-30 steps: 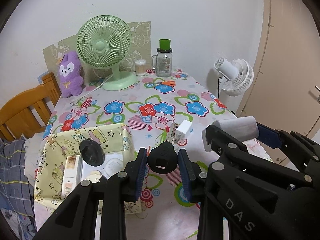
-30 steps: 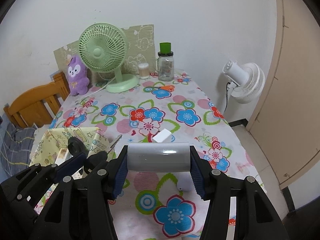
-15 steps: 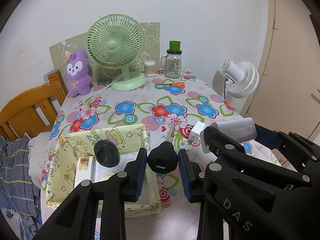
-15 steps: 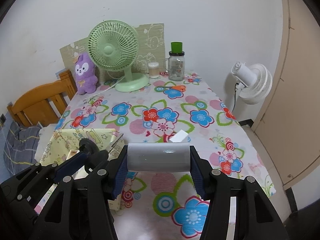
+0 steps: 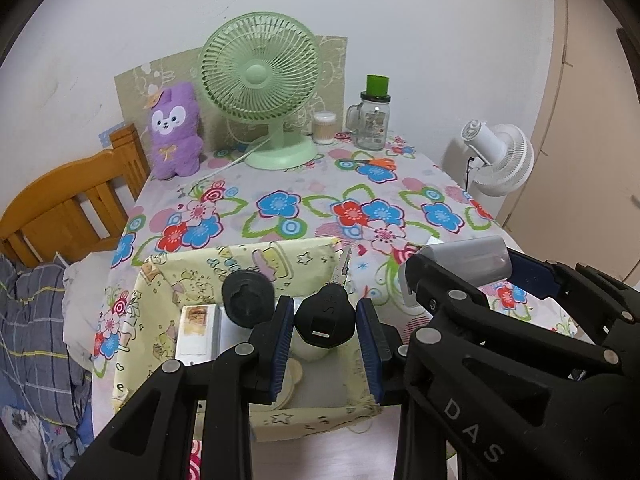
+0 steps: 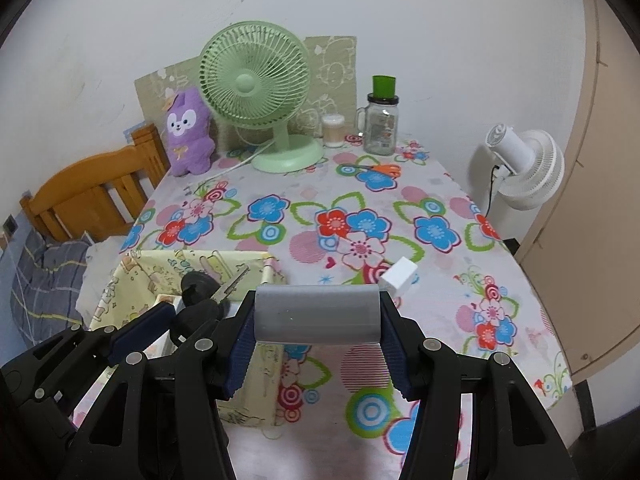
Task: Organize rigid objects
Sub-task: 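Carry the key and charger over the fabric box with both grippers, then lower the key and charger into the fabric box and open both grippers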
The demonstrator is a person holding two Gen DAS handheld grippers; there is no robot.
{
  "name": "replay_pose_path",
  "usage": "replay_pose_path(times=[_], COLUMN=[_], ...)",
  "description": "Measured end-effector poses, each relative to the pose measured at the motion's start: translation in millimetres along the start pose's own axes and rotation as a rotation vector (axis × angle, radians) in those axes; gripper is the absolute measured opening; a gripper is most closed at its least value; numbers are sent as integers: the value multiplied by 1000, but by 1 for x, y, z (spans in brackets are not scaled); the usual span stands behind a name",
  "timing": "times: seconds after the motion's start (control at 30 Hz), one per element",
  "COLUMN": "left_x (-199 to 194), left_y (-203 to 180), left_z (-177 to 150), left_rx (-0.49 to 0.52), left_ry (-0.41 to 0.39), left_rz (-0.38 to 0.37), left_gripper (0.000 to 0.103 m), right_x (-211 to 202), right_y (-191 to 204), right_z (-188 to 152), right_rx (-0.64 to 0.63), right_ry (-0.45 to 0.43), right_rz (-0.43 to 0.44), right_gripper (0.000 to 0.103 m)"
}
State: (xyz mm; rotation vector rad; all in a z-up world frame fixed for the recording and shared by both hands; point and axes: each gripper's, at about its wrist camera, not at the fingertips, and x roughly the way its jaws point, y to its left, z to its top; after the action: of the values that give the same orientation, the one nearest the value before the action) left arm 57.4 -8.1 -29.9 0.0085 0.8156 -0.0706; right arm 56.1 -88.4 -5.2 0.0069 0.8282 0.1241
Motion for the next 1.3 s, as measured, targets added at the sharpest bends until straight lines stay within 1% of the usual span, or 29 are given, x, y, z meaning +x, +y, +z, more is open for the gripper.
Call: replay_pose_path(times=[0.33,0.53,0.8,0.97,1.03,1.17,1.3], left_x=[11,16,26,33,34,36,41], left_y=[30,44,60,69,73,80,86], left_z=[-4,-4,-2,-3,-4,-4,-4], left_rx=[-38,-49,-64,-82,-95,-99,-111], left_ry=[28,35,50,65,67,57,72], left_rz=[19,52,52,52,49,67,62], left_gripper=[32,32,32,32,32,32,33], right_x=[19,31,45,51,53,58,63], right_y=[28,41,55,65,69,76,82], right_z=[1,3,9,12,13,15,17], right_rx=[-30,-40,-64,-101,-114,-135,-155], right_ry=[35,54,69,55,54,51,46], right_rz=[20,26,30,1,0,0,-7], right_gripper=[59,59,59,59,59,59,60])
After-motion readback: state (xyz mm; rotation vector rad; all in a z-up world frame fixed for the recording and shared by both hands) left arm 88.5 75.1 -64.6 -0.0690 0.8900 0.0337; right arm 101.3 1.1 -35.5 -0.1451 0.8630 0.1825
